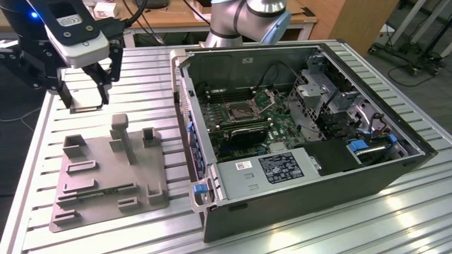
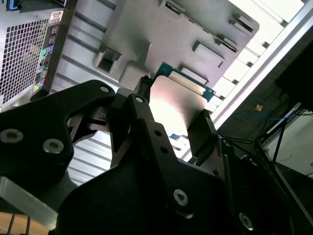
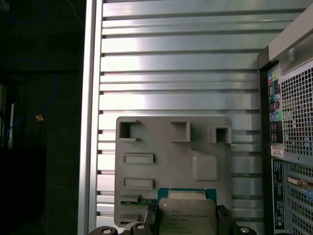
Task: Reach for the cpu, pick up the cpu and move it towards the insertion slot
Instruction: 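Pick up the cpu and move it towards the insertion slot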
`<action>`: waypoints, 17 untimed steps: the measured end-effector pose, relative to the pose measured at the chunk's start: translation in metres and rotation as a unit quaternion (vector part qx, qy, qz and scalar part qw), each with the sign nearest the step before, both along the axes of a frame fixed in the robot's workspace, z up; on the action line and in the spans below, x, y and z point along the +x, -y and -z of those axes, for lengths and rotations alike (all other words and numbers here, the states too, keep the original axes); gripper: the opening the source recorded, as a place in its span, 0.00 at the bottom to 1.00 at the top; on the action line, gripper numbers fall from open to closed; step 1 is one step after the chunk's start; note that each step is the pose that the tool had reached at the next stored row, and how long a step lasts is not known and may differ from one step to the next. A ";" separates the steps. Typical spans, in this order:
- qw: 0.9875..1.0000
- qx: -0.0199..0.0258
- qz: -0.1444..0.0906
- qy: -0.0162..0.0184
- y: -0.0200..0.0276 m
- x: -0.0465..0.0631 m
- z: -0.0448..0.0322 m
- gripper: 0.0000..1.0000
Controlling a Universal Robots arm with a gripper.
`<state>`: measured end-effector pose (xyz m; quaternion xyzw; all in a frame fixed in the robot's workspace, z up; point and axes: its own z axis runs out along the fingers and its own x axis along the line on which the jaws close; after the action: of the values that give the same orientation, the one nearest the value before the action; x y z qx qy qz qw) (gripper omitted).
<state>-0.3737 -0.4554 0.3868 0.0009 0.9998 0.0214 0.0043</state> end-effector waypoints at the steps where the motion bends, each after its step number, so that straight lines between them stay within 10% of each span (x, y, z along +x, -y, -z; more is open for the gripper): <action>1: 1.000 0.000 0.000 0.000 0.0000 0.001 0.0000 0.54; 17: 1.000 0.000 0.000 0.000 0.0000 0.012 0.0000 0.54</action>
<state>-0.3614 -0.4554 0.3869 0.0009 0.9998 0.0214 0.0043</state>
